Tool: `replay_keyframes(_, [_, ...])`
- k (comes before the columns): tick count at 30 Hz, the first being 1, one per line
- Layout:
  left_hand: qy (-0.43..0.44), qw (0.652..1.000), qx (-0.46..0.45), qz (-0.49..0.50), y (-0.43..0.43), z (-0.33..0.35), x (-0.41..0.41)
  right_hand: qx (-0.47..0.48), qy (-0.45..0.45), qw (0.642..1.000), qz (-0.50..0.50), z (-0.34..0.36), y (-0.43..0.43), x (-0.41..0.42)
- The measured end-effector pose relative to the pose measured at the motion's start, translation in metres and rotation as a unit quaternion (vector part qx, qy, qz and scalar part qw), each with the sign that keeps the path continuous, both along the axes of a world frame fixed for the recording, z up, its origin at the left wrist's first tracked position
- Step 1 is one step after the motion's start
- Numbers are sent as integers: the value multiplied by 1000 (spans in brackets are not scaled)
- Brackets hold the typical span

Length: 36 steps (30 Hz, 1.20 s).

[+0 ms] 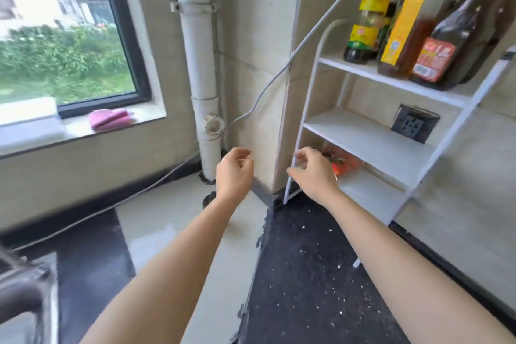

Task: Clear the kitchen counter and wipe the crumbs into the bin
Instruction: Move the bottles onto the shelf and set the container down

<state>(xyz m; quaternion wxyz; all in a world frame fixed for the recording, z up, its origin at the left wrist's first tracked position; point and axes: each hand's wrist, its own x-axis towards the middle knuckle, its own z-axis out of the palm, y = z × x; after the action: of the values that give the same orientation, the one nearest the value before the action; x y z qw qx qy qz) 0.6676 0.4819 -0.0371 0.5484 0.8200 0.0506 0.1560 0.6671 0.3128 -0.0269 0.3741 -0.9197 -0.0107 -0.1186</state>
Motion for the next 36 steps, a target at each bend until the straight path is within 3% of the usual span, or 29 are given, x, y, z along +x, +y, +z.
replay_keyframes(6, [87, 988, 79, 99, 80, -86, -15, -49, 180, 980, 71, -80, 57, 11])
replay_keyframes(13, [261, 950, 167, 41, 134, -189, -9, -35, 304, 947, 98, -157, 124, 45])
replay_keyframes(17, [277, 931, 235, -41, 141, -228, 6, 32, 307, 948, 72, -187, 154, 64])
replay_keyframes(22, [302, 881, 347, -110, 137, -256, 16, 82, 246, 965, 48, -208, 176, 79])
replay_keyframes(33, [383, 829, 385, -137, 121, -235, 27, 48, 249, 965, 62, -173, 139, 63])
replay_keyframes(36, [382, 832, 378, -137, 107, -212, 34, 40, 237, 968, 72, -140, 106, 58])
